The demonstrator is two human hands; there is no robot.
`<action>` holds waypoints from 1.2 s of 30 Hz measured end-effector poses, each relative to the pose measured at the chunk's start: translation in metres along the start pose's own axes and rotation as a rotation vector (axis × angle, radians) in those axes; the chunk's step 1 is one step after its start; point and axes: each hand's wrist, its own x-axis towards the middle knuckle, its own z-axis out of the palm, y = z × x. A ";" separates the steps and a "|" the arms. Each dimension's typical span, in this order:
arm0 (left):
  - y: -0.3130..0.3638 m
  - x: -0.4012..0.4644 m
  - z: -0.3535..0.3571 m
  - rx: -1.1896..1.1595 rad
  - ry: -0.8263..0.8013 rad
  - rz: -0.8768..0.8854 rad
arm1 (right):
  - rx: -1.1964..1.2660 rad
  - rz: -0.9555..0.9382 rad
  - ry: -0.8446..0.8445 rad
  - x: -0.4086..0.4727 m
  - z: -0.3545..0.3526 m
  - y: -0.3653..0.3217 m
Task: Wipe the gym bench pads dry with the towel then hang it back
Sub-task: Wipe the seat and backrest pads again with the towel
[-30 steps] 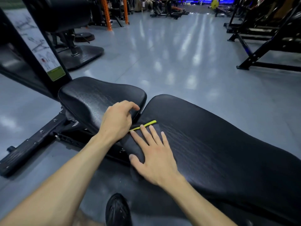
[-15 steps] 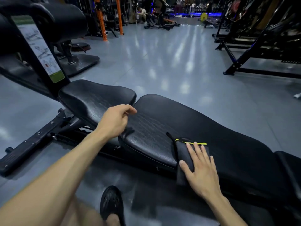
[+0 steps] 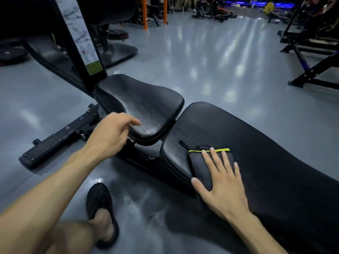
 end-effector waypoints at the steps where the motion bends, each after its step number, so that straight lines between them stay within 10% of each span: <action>1: -0.007 0.009 -0.004 0.025 0.011 0.035 | 0.001 -0.037 -0.031 0.019 -0.003 -0.004; 13: -0.062 0.081 -0.022 0.061 0.042 0.115 | 0.183 0.111 0.009 0.266 -0.005 -0.034; 26: -0.119 0.155 -0.009 0.015 0.013 0.240 | 0.016 -0.396 -0.020 0.161 0.009 -0.152; 36: -0.153 0.168 -0.014 -0.036 0.001 0.239 | 0.093 0.099 -0.013 0.285 0.002 -0.177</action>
